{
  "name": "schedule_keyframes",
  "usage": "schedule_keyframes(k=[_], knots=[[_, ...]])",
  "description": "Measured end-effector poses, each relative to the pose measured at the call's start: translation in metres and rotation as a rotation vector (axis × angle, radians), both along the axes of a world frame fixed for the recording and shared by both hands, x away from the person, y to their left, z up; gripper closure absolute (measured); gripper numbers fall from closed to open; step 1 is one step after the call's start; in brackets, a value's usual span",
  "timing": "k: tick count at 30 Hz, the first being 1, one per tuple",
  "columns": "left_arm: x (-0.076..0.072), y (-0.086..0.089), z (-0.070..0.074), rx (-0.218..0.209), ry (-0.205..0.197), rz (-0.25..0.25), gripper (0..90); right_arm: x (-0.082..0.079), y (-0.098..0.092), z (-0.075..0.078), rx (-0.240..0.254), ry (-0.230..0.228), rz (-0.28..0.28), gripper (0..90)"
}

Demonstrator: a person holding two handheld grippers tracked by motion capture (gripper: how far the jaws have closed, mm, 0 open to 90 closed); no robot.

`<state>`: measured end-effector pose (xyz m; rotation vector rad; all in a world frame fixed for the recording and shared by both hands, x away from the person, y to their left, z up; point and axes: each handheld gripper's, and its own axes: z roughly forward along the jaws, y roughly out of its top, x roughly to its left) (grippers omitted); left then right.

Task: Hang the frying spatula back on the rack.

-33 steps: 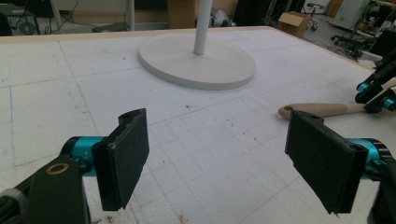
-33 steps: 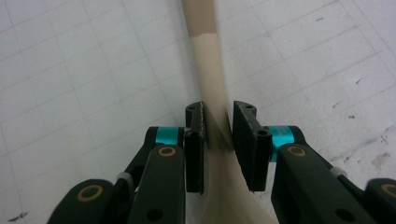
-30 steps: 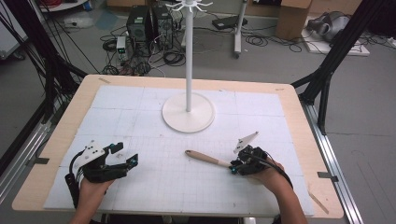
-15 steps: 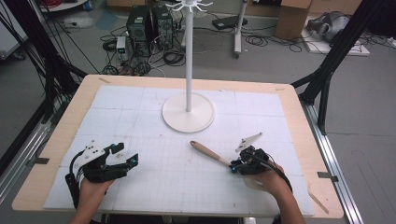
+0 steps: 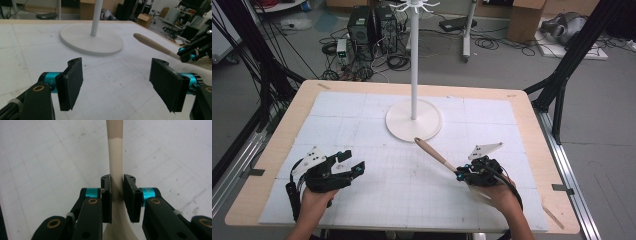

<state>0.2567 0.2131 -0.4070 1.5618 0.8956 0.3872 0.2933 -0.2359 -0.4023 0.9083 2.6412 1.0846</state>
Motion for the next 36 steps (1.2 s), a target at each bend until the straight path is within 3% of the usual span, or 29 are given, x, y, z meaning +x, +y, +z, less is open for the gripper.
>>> schedule_keyframes(k=[2,11,15,20,29,36], knots=[[0.005,-0.007,0.006,-0.019,0.004,-0.032,28.2,-0.003,0.007,0.006,0.028,-0.034,0.003,78.0],[0.019,-0.030,0.015,-0.047,0.033,-0.089,29.2,-0.007,0.027,0.012,0.108,-0.070,0.014,78.0],[0.029,-0.039,0.020,-0.102,0.061,-0.115,30.2,-0.008,0.034,0.013,0.139,-0.073,0.001,78.0],[0.037,-0.055,0.028,-0.091,0.062,-0.147,30.7,-0.010,0.040,0.015,0.235,-0.090,-0.012,78.0],[0.056,-0.087,0.040,-0.083,0.088,-0.176,30.4,-0.013,0.050,0.020,0.257,-0.135,-0.044,77.9],[0.065,-0.113,0.046,-0.045,0.119,-0.168,34.1,-0.015,0.059,0.022,0.232,-0.156,-0.047,77.9]])
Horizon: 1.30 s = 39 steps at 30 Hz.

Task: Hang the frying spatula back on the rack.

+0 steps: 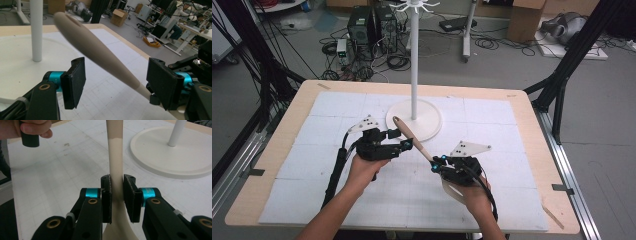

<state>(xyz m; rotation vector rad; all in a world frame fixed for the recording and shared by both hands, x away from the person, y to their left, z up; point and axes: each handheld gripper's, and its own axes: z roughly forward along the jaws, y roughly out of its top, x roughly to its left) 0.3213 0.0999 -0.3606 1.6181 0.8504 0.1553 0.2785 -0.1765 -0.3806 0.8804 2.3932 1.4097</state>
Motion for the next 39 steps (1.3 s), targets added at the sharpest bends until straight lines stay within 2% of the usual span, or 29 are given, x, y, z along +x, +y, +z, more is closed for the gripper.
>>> schedule_keyframes(k=[3,5,6,7,9,13,18,20,21,22,26,30,35,39], knots=[[0.002,-0.003,0.000,-0.004,0.016,0.023,37.3,-0.002,0.003,0.002,-0.009,-0.012,0.003,77.9],[0.003,-0.003,0.000,-0.016,0.024,0.025,44.9,-0.003,0.005,0.002,-0.009,-0.019,0.007,77.9],[0.004,-0.003,0.001,-0.019,0.028,0.027,44.9,-0.003,0.006,0.002,-0.013,-0.022,0.006,77.9],[0.004,-0.002,0.001,-0.023,0.030,0.032,50.2,-0.003,0.006,0.003,-0.010,-0.025,-0.001,77.8],[0.005,-0.002,0.001,-0.028,0.037,0.036,52.3,-0.003,0.007,0.003,-0.008,-0.022,-0.006,77.9],[0.007,-0.001,0.002,-0.058,0.068,0.036,55.6,-0.003,0.008,0.004,-0.010,-0.029,-0.022,77.8],[0.008,0.001,0.005,-0.118,0.078,0.034,62.2,-0.003,0.014,0.005,-0.020,-0.035,-0.039,77.8],[0.008,0.002,0.008,-0.142,0.074,0.019,65.5,-0.003,0.018,0.005,-0.027,-0.040,-0.040,77.7],[0.006,0.001,0.011,-0.158,0.059,0.003,67.7,-0.003,0.020,0.005,-0.031,-0.040,-0.043,77.6],[0.006,0.001,0.011,-0.158,0.059,0.003,68.7,-0.003,0.020,0.005,-0.031,-0.040,-0.043,77.6],[0.003,-0.001,0.020,-0.202,0.041,-0.047,71.7,-0.003,0.022,0.006,-0.014,-0.050,-0.038,77.5],[0.001,-0.003,0.030,-0.222,0.012,-0.083,72.9,-0.007,0.020,0.014,0.024,-0.064,-0.030,77.5],[0.000,-0.003,0.041,-0.234,-0.017,-0.115,73.2,-0.009,0.018,0.022,0.038,-0.085,-0.025,77.2],[0.000,-0.003,0.044,-0.232,-0.038,-0.142,73.5,-0.008,0.017,0.026,0.053,-0.078,-0.004,76.0]])
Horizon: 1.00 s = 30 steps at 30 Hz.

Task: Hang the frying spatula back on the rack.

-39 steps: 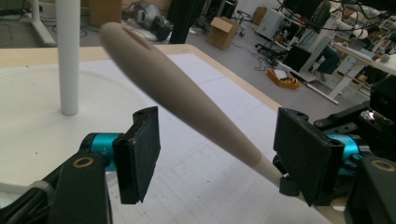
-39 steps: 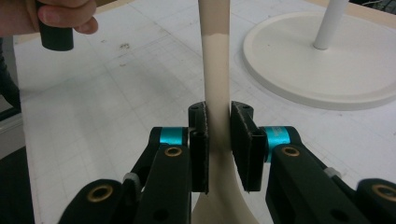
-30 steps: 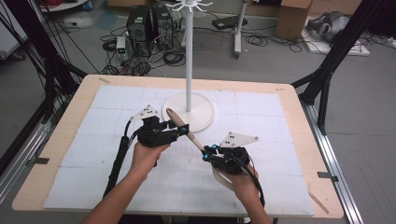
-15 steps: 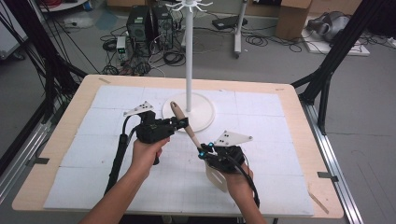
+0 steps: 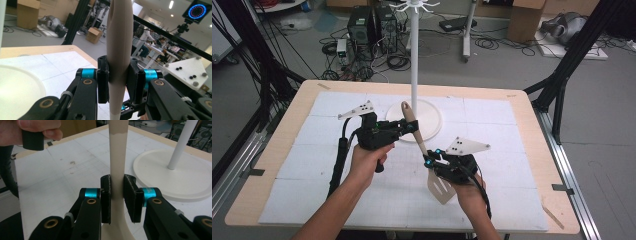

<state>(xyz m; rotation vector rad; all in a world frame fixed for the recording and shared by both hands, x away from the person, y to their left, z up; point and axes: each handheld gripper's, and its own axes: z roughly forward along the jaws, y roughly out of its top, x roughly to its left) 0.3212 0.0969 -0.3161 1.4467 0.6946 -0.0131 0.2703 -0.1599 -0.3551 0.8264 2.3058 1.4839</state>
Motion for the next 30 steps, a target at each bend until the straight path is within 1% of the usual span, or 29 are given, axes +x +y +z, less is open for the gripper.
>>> schedule_keyframes(k=[2,3,4,5,6,7,10,12,16,18,19,20,21,22,24,26,28,29,30], knots=[[0.000,0.001,0.001,0.014,-0.019,-0.006,73.6,0.001,0.000,0.000,0.002,-0.005,0.017,75.6],[0.000,0.002,0.001,0.022,-0.026,-0.007,73.7,0.000,-0.002,0.000,0.003,-0.008,0.022,72.0],[0.000,0.003,0.001,0.024,-0.028,-0.006,73.7,0.000,-0.002,0.000,0.003,-0.008,0.022,72.0],[0.000,0.005,0.002,0.028,-0.036,-0.012,73.8,0.000,-0.004,0.001,0.016,-0.007,0.028,67.4],[0.000,0.005,0.002,0.028,-0.036,-0.012,73.8,0.000,-0.006,0.001,0.019,-0.013,0.026,64.8],[0.001,0.006,0.002,0.025,-0.037,-0.018,73.8,0.000,-0.006,0.001,0.019,-0.013,0.026,64.8],[0.003,0.010,0.005,0.027,-0.061,-0.045,73.8,-0.002,-0.013,0.001,0.030,-0.026,0.005,60.8],[0.005,0.012,0.010,0.037,-0.077,-0.057,73.8,-0.003,-0.020,0.001,0.039,-0.028,-0.015,57.4],[0.011,0.015,0.023,0.070,-0.110,-0.068,73.8,-0.006,-0.037,0.000,0.058,-0.036,-0.081,49.6],[0.016,0.016,0.031,0.088,-0.132,-0.077,73.8,-0.008,-0.045,0.001,0.054,-0.043,-0.114,42.6],[0.019,0.017,0.034,0.096,-0.139,-0.081,73.7,-0.009,-0.052,0.000,0.033,-0.062,-0.149,33.0],[0.022,0.017,0.037,0.106,-0.146,-0.088,73.7,-0.009,-0.052,0.000,0.033,-0.062,-0.149,33.0],[0.025,0.017,0.041,0.116,-0.153,-0.093,73.8,-0.011,-0.055,0.001,0.026,-0.070,-0.176,27.7],[0.027,0.016,0.044,0.124,-0.162,-0.098,73.8,-0.012,-0.058,0.000,0.024,-0.080,-0.196,24.3],[0.031,0.015,0.050,0.142,-0.176,-0.107,73.8,-0.013,-0.065,0.000,0.024,-0.098,-0.211,20.9],[0.035,0.013,0.055,0.152,-0.189,-0.114,73.7,-0.015,-0.072,-0.002,0.017,-0.102,-0.222,20.3],[0.039,0.012,0.061,0.164,-0.195,-0.123,73.7,-0.016,-0.079,-0.004,-0.002,-0.110,-0.236,18.8],[0.041,0.011,0.064,0.170,-0.205,-0.129,73.7,-0.017,-0.082,-0.005,-0.001,-0.112,-0.242,18.7],[0.043,0.010,0.068,0.169,-0.209,-0.131,73.7,-0.018,-0.086,-0.006,-0.006,-0.112,-0.246,18.6]])
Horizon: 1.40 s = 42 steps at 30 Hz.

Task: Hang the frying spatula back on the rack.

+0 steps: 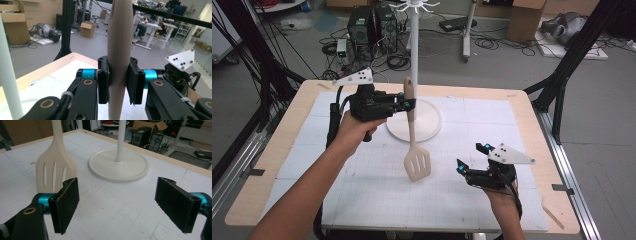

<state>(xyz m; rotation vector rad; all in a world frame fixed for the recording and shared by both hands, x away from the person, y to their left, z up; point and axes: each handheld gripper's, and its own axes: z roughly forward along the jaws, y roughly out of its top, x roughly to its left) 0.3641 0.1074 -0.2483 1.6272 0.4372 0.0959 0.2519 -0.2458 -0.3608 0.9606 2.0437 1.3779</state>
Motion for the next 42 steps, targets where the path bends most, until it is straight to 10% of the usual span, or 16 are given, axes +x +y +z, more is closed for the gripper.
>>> schedule_keyframes(k=[18,42], knots=[[0.053,-0.005,0.062,-0.013,-0.028,-0.042,73.7,-0.007,-0.031,-0.020,0.036,0.026,-0.077,18.3],[0.102,-0.020,0.087,-0.032,0.002,-0.065,73.7,-0.030,-0.056,-0.025,0.051,0.048,-0.139,18.3]])
